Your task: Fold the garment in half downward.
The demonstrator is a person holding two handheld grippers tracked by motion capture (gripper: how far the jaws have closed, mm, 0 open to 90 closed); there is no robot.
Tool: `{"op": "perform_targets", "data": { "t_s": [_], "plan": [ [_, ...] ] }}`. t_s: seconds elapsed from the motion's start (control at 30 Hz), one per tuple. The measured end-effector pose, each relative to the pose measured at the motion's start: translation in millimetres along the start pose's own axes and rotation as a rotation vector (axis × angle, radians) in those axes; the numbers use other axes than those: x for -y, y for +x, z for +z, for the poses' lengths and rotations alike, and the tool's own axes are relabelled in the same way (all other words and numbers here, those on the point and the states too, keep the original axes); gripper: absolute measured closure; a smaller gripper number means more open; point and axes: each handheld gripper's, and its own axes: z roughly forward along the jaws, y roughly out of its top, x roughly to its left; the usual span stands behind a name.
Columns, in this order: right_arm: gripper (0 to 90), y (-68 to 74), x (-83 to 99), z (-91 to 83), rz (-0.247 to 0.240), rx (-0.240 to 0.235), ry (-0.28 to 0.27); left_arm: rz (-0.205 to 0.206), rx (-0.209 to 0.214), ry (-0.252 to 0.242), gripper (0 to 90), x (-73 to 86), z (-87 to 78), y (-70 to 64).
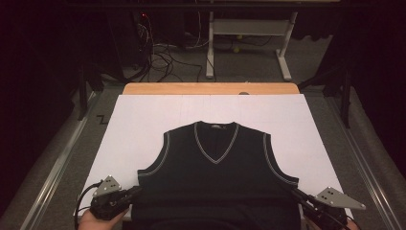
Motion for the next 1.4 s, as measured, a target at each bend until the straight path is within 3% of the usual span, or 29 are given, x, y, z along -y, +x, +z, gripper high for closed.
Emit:
{"op": "perform_targets", "data": {
  "t_s": [0.07,0.13,0.2,0.27,0.3,0.33,0.5,0.67,1.03,1.23,1.4],
  "plan": [
    [82.3,0.0,0.3,0.2,-0.001,-0.002,0.000,-0.005,0.000,0.001,79.6,0.5,1.1,0.6],
    [75.2,-0.2,0.3,0.3,0.003,-0.003,-0.004,-0.015,-0.002,-0.009,73.1,0.4,1.6,1.7],
    [66.8,-1.1,0.0,0.8,0.014,-0.006,-0.015,-0.027,-0.001,-0.034,63.0,0.1,1.4,3.5],
    [54.1,-2.5,0.0,2.5,0.035,0.004,-0.036,-0.039,-0.013,-0.051,47.2,-0.6,1.3,5.0],
    [54.1,-2.5,0.0,2.5,0.035,0.004,-0.036,-0.041,-0.018,-0.060,43.4,-0.5,1.4,5.1],
    [47.6,-3.2,0.6,3.7,0.040,0.004,-0.050,-0.042,-0.025,-0.069,39.8,-0.4,1.4,5.3],
    [34.3,-5.1,1.2,6.9,0.058,-0.011,-0.085,-0.029,-0.044,-0.100,28.5,-1.7,4.7,5.8],
    [17.0,-6.1,-1.8,11.8,0.077,0.010,-0.120,-0.031,-0.042,-0.121,18.7,-7.6,11.9,7.3],
    [1.2,-12.7,-10.6,24.4,0.125,0.037,-0.138,-0.044,-0.027,-0.166,0.0,-22.1,21.6,9.1],
    [0.4,-18.8,-26.0,37.9,0.124,0.049,-0.129,-0.037,-0.066,-0.184,0.0,-28.6,22.4,14.5],
    [0.4,-23.6,-44.3,51.1,0.109,0.042,-0.136,-0.059,-0.040,-0.196,0.0,-45.0,22.7,26.0]
  ]
}}
